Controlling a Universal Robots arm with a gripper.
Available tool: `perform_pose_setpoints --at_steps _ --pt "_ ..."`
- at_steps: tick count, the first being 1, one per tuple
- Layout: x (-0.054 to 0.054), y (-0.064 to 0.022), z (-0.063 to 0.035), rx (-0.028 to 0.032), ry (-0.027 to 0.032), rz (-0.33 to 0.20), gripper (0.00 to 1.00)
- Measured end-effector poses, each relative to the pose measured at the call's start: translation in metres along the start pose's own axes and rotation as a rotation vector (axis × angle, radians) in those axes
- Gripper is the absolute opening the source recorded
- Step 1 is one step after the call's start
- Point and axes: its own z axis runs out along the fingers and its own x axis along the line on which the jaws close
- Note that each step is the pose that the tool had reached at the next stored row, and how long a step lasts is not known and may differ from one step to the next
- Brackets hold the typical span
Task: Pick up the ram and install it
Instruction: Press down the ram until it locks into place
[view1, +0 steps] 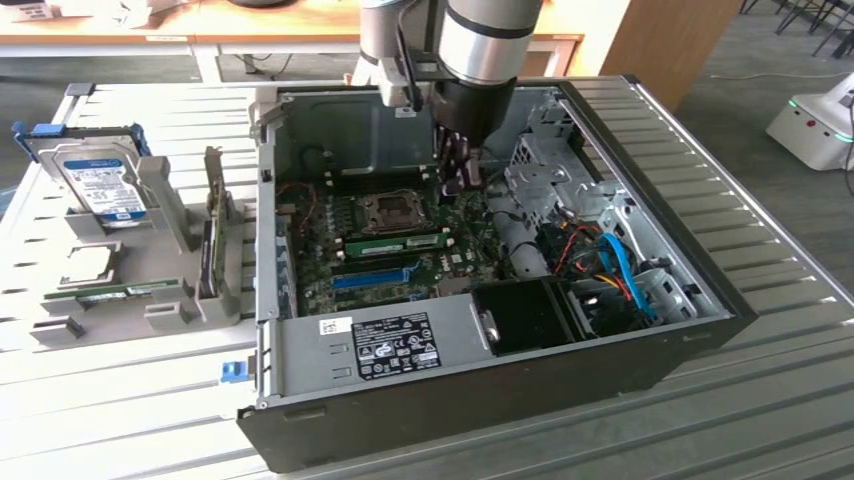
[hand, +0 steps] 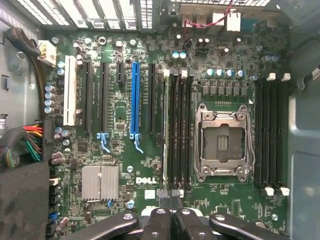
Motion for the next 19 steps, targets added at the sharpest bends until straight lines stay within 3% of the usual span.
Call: perform_pose_setpoints --at_steps 19 --pt "0.001 -0.0005 0.0184 0.0 0.0001 0.0 0.11"
